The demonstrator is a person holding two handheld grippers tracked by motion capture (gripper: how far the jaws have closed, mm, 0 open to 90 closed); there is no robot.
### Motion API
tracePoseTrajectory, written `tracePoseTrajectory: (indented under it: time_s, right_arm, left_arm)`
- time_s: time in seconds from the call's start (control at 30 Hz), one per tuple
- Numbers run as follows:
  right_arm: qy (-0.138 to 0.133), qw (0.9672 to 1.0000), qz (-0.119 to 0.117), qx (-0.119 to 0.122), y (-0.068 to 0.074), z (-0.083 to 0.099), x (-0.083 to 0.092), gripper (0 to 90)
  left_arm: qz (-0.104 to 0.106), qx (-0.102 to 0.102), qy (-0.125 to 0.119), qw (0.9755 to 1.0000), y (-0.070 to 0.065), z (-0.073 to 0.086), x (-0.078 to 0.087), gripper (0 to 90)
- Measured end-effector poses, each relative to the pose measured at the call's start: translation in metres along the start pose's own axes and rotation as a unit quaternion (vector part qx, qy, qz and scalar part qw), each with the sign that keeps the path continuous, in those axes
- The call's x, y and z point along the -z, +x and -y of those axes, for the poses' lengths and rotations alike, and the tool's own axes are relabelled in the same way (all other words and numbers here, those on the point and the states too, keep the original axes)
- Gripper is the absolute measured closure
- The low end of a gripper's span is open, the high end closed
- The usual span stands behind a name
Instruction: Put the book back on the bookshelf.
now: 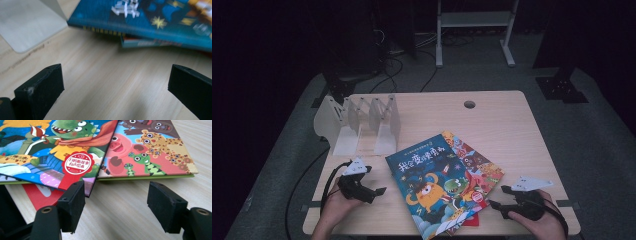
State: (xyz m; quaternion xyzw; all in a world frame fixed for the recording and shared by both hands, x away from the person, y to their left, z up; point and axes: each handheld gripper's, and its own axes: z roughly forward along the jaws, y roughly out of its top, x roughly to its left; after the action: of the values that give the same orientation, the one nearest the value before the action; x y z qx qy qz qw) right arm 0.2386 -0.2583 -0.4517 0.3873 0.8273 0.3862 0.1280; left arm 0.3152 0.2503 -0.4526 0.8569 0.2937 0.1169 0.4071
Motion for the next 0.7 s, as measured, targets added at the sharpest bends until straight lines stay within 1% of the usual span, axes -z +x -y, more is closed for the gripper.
tracePoseTrajectory:
  time_s: [0.1, 0.13, 0.2, 0.43, 0.57, 0.63, 0.7]
  right_arm:
    - [0.001, 1.0000, 0.005, 0.004, -0.001, -0.002, -0.001, 30.0]
    - [0.002, 1.0000, 0.005, 0.002, -0.002, -0.003, -0.002, 29.9]
    - [0.001, 1.0000, 0.005, 0.002, -0.003, -0.003, -0.002, 29.9]
    - [0.005, 1.0000, 0.003, 0.003, -0.005, -0.005, -0.003, 29.6]
    - [0.003, 1.0000, 0.002, 0.002, -0.006, -0.003, -0.003, 29.6]
    - [0.003, 1.0000, 0.002, 0.000, -0.006, -0.003, -0.003, 29.5]
    - [0.003, 1.0000, 0.001, 0.000, -0.006, -0.003, -0.003, 29.4]
  left_arm:
    - [0.009, -0.004, -0.004, 0.9999, 0.001, -0.006, -0.002, 0.0]
    - [0.011, -0.006, -0.002, 0.9999, 0.001, -0.008, -0.004, 0.0]
    - [0.008, -0.009, 0.001, 0.9999, 0.003, -0.013, -0.007, 0.0]
    - [0.013, -0.007, -0.002, 0.9999, 0.013, -0.027, -0.020, 0.0]
    - [0.030, -0.002, -0.004, 0.9995, 0.018, -0.031, -0.027, 0.0]
    - [0.032, -0.004, -0.003, 0.9995, 0.019, -0.033, -0.030, 0.0]
    - [0.037, -0.002, -0.005, 0.9993, 0.019, -0.035, -0.032, 0.0]
